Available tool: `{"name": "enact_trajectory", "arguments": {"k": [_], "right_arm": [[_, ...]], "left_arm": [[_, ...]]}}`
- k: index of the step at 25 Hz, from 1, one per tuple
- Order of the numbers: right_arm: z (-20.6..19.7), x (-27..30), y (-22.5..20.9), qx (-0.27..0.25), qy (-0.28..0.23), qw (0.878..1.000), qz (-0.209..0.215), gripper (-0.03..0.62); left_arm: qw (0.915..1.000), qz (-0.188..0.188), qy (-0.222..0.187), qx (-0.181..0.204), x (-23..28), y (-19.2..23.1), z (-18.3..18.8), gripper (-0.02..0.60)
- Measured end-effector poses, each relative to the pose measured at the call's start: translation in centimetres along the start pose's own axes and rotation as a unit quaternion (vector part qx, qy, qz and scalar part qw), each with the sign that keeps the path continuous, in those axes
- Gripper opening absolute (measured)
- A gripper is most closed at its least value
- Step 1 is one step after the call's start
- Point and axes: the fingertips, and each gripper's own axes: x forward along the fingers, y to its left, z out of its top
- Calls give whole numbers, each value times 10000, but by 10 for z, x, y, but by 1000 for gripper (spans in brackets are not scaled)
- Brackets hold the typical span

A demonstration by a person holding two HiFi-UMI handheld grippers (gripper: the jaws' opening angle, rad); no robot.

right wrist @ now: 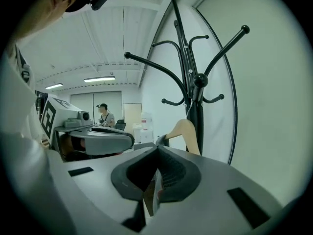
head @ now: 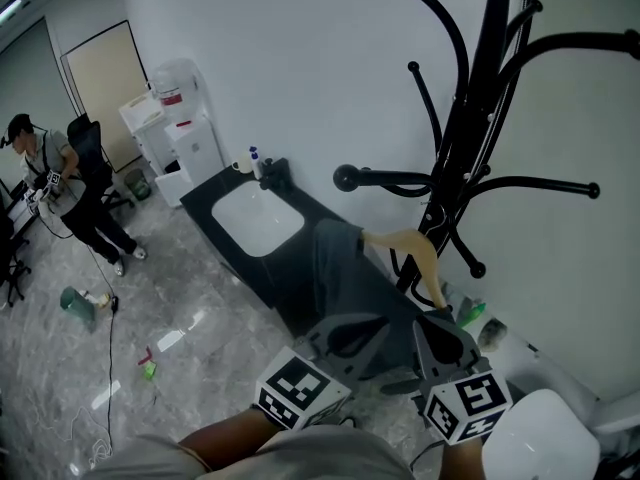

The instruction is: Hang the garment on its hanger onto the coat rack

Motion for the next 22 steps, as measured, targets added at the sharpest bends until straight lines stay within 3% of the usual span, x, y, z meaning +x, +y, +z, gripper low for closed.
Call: {"name": "enact_trajectory", "arguments": {"k": [7, 22], "right_arm": [[1, 0, 8, 93, -35, 9996, 273, 15], [-3, 0, 15, 219, -19, 9988, 446, 15]], "left_arm": [[9999, 114, -25, 0, -4, 0, 1, 6], [9998, 172, -66, -49, -12, 1, -1, 6]]}}
